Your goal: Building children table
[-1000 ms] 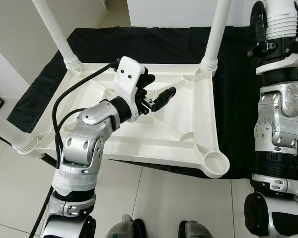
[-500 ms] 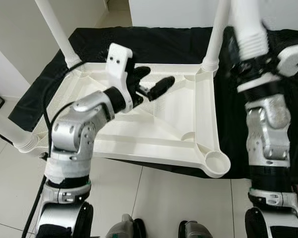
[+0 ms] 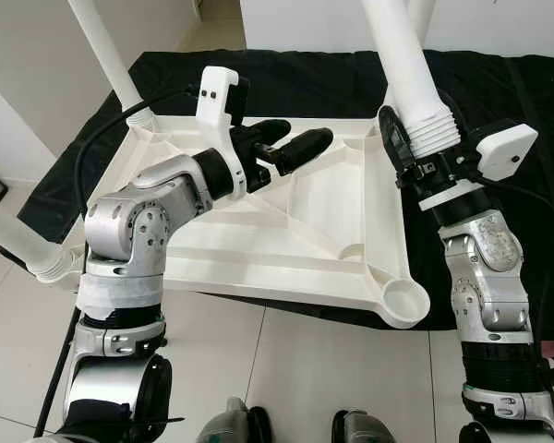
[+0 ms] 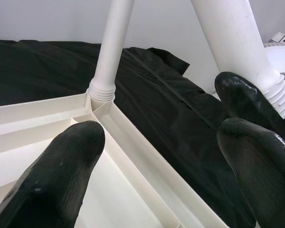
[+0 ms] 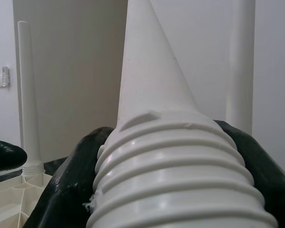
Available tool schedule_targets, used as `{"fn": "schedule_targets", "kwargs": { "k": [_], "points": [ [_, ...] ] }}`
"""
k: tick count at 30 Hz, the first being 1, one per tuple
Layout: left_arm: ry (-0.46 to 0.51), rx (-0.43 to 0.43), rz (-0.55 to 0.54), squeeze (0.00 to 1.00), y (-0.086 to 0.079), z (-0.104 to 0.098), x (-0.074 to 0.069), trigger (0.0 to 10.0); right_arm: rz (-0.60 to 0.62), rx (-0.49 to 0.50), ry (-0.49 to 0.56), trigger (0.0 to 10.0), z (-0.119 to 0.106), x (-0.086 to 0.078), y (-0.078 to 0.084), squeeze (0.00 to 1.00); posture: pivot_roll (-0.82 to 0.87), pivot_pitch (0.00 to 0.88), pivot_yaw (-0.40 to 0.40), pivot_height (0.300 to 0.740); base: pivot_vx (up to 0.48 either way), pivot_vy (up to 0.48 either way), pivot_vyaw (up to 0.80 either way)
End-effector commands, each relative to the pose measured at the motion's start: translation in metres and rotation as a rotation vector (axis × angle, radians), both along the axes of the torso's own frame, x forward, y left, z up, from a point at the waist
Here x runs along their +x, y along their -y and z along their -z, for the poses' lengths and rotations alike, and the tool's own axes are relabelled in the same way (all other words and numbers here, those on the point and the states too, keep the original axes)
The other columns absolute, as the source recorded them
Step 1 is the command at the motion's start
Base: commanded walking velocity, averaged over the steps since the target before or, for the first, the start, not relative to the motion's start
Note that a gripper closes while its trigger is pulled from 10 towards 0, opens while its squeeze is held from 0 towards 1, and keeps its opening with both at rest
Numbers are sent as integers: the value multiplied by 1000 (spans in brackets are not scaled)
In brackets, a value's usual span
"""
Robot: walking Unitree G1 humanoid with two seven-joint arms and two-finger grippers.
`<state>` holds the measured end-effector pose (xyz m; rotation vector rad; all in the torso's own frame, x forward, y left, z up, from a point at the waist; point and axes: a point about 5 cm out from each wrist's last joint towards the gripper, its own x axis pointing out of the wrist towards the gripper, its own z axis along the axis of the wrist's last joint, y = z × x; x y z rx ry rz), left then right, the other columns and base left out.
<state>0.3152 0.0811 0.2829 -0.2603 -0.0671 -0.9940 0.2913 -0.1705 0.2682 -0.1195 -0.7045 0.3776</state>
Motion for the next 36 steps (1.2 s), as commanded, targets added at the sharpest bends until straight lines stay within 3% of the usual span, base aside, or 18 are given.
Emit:
{"fn": "schedule_targets", "kwargs": {
  "k": [1, 23, 36],
  "points": [
    [25, 3, 78, 0, 0, -4, -4, 10000, -19, -11, 20, 10000, -4, -3, -5, 0, -80, 132, 139, 740, 0, 0, 0],
    [4, 5, 103, 0, -1, -7, -6, 10000, -26, -23, 13, 10000, -5, -2, -8, 0, -71, 130, 132, 740, 0, 0, 0],
    [-58, -27, 149, 0, 1, -8, -5, 10000, -67, -35, -7, 10000, 1, -6, -17, 0, -74, 131, 135, 740, 0, 0, 0]
  ]
}}
